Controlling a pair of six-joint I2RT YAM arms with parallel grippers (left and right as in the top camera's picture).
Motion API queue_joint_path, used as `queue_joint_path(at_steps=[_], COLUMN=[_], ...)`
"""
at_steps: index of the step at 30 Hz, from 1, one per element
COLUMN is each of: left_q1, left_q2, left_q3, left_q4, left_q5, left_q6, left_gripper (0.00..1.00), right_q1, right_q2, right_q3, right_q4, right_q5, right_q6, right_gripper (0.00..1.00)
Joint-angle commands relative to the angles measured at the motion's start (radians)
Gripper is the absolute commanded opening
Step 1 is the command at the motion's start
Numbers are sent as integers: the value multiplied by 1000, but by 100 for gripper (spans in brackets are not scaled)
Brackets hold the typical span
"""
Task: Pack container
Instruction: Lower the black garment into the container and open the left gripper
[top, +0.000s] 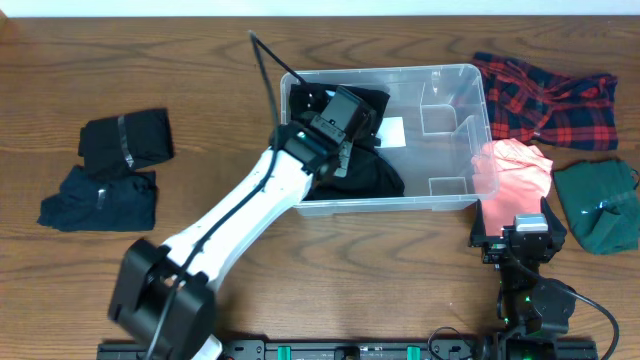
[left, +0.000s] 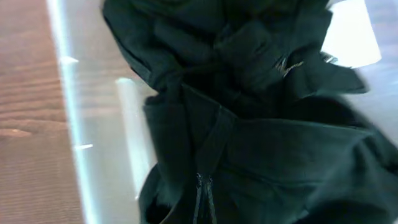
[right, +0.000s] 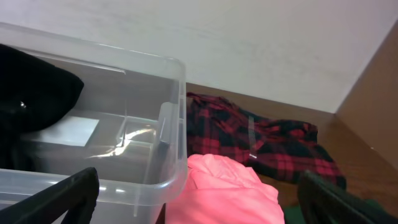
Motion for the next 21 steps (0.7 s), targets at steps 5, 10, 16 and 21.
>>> queue_joint_path(at_steps=[5, 10, 16, 21], left_q1=[2, 2, 2, 5], left_q2=[147, 240, 213, 116], left_q3=[13, 13, 37, 103], left_q4=[-10, -10, -9, -10], left_q5=[18, 18, 18, 17], left_q6=[-5, -5, 14, 33], left_gripper=[6, 6, 6, 6], right_q1=[12, 12, 12, 12], right_q2=[-5, -5, -5, -5], right_q3=[-1, -1, -1, -1], right_q4=[-5, -5, -5, -5], right_q5=[3, 3, 3, 3], right_q6=[-10, -10, -10, -10], right_gripper=[99, 99, 99, 99])
